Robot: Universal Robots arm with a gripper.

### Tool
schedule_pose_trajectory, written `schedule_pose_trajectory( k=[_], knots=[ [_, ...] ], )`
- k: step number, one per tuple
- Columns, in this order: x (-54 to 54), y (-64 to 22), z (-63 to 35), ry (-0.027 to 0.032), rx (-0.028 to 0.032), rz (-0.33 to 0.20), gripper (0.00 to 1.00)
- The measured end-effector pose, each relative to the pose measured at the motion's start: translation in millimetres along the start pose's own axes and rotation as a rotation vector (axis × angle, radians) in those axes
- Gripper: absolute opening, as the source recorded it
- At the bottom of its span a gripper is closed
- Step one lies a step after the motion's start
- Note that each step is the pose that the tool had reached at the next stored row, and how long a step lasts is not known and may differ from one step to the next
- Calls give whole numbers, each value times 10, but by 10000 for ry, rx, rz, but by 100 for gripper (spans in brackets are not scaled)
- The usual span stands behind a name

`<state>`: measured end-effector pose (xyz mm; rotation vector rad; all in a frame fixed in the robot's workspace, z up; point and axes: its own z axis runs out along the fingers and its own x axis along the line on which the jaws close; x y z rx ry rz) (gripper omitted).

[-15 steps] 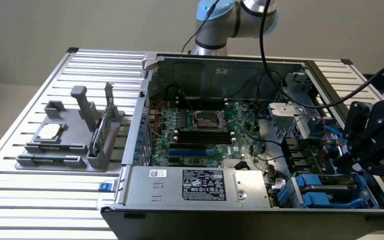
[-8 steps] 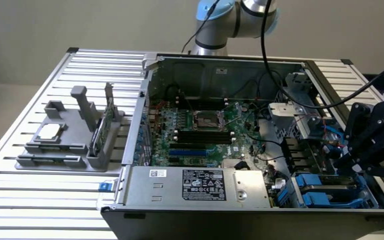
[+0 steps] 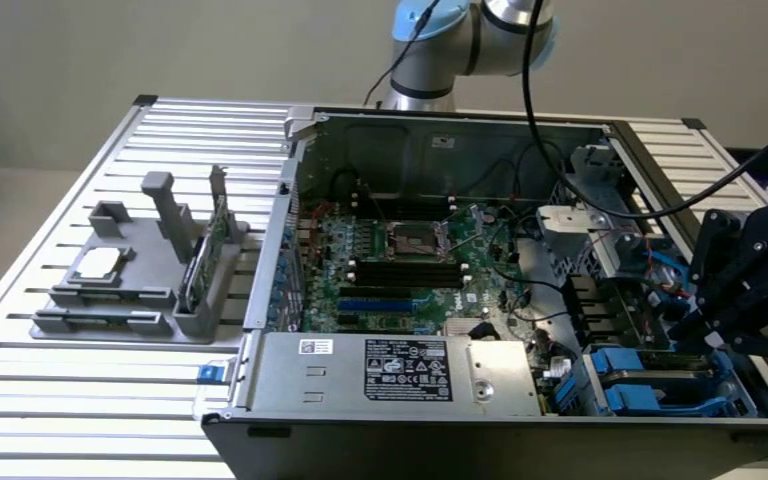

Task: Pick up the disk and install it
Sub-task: 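Insert the first disk wire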

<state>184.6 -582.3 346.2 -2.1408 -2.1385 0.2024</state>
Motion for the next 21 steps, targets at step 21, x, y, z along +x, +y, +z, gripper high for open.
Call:
schedule_pose_trajectory(
  k=[21],
  knots=[
    [70, -93, 40, -350, -655, 65, 17]
  ],
)
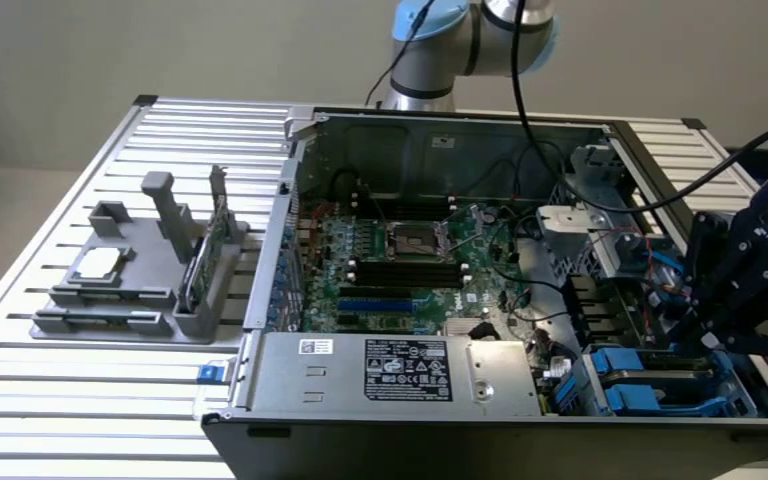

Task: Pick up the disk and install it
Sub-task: 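Insert the first disk wire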

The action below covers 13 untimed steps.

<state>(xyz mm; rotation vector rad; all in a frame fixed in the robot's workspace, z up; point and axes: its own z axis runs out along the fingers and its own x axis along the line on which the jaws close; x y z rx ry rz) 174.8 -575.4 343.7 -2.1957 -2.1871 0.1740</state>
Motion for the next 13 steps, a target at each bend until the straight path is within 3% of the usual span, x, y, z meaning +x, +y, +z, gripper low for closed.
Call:
schedule_pose_trajectory(
  k=[4, 13],
  knots=[
    [3, -26, 15, -24, -73, -5, 17],
    [22, -28, 25, -73, -94, -24, 17]
  ],
)
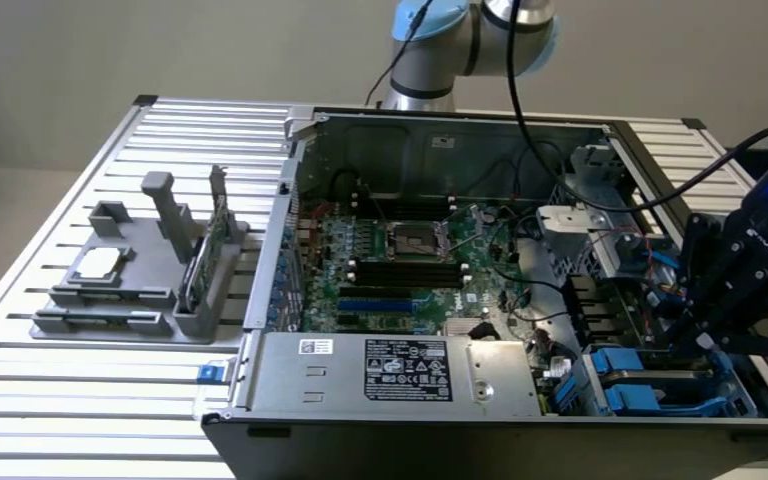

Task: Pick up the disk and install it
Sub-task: 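Insert the first disk wire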

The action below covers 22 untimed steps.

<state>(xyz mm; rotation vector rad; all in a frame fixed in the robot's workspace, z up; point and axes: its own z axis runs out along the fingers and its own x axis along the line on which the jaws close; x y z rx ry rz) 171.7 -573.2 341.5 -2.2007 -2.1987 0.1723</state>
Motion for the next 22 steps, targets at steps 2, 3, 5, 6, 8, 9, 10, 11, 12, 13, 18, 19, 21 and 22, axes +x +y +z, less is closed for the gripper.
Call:
schedule_pose_trajectory(
  k=[2, 3, 5, 6, 8, 9, 10, 11, 12, 13, 18, 19, 21, 22],
  knots=[
    [4, 1, 2, -11, -3, -1, 17],
    [7, 1, 4, -16, -6, -1, 17],
    [10, 2, 7, -27, -13, 0, 17],
    [12, 2, 10, -31, -19, 1, 17],
    [15, 3, 15, -39, -29, 2, 17],
    [15, 3, 18, -43, -32, 3, 17],
    [15, 3, 19, -51, -34, 4, 17],
    [16, 3, 20, -57, -34, 5, 17],
    [16, 3, 20, -63, -35, 6, 17],
    [16, 3, 21, -66, -35, 5, 17],
    [16, 3, 25, -75, -37, 7, 17],
    [17, 4, 26, -75, -39, 6, 17],
    [16, 4, 27, -76, -41, 7, 17],
    [17, 3, 27, -77, -42, 7, 17]
  ],
)
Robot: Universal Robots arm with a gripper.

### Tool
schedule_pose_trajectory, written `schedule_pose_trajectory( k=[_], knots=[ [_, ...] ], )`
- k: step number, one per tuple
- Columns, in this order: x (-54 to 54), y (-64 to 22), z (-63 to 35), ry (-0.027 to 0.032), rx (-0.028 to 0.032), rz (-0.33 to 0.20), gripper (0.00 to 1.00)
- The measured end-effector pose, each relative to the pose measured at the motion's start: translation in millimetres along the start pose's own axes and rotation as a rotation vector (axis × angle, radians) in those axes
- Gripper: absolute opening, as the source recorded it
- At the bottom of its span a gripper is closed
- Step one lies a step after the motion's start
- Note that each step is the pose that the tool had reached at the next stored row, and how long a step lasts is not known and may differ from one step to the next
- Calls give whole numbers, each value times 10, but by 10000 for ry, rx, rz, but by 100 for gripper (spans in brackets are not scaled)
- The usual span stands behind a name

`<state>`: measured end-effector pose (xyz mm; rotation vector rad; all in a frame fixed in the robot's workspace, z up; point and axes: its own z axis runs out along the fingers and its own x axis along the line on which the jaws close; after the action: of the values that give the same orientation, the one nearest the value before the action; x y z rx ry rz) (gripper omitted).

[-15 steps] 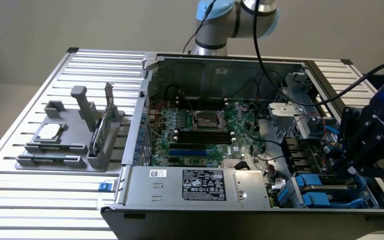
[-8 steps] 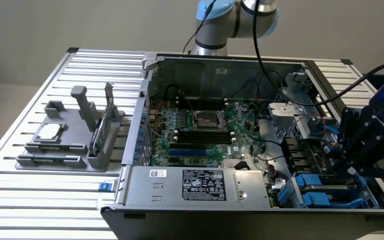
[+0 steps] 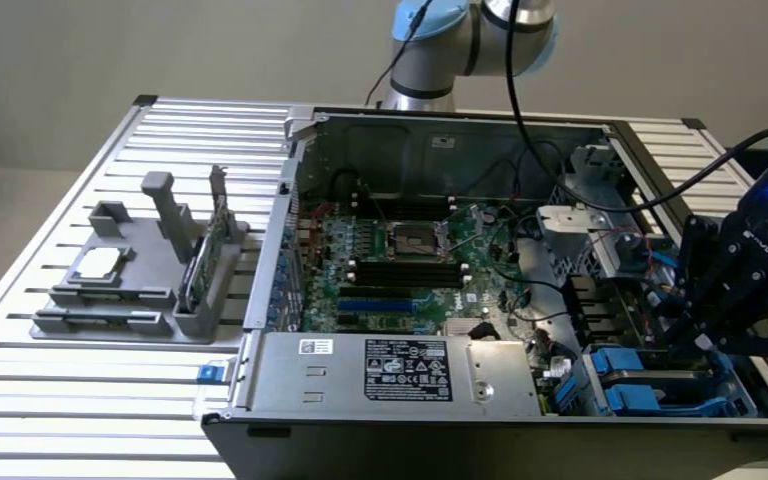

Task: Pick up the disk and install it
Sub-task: 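Insert the first disk wire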

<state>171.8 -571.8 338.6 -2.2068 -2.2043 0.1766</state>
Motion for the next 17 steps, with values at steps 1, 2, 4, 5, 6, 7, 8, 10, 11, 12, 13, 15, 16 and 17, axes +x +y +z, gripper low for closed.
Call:
schedule_pose_trajectory(
  k=[1, 2, 4, 5, 6, 7, 8, 10, 11, 12, 13, 15, 16, 17],
  knots=[
    [0, 0, 1, 0, -1, 0, 17],
    [0, 0, 2, 0, -5, 0, 17],
    [1, 1, 5, 2, -12, 0, 17],
    [0, 0, 6, 2, -15, 1, 17],
    [0, 0, 7, 1, -18, 1, 17],
    [1, 1, 8, 0, -23, 2, 17],
    [1, 1, 10, 2, -27, 2, 17],
    [1, 1, 12, 0, -36, 2, 17],
    [1, 1, 13, 0, -40, 2, 17],
    [1, 1, 14, -1, -44, 3, 17],
    [1, 1, 16, 0, -48, 3, 17],
    [1, 2, 19, 1, -55, 4, 17],
    [1, 2, 20, 0, -57, 4, 17],
    [1, 2, 20, -1, -59, 4, 17]
  ],
)
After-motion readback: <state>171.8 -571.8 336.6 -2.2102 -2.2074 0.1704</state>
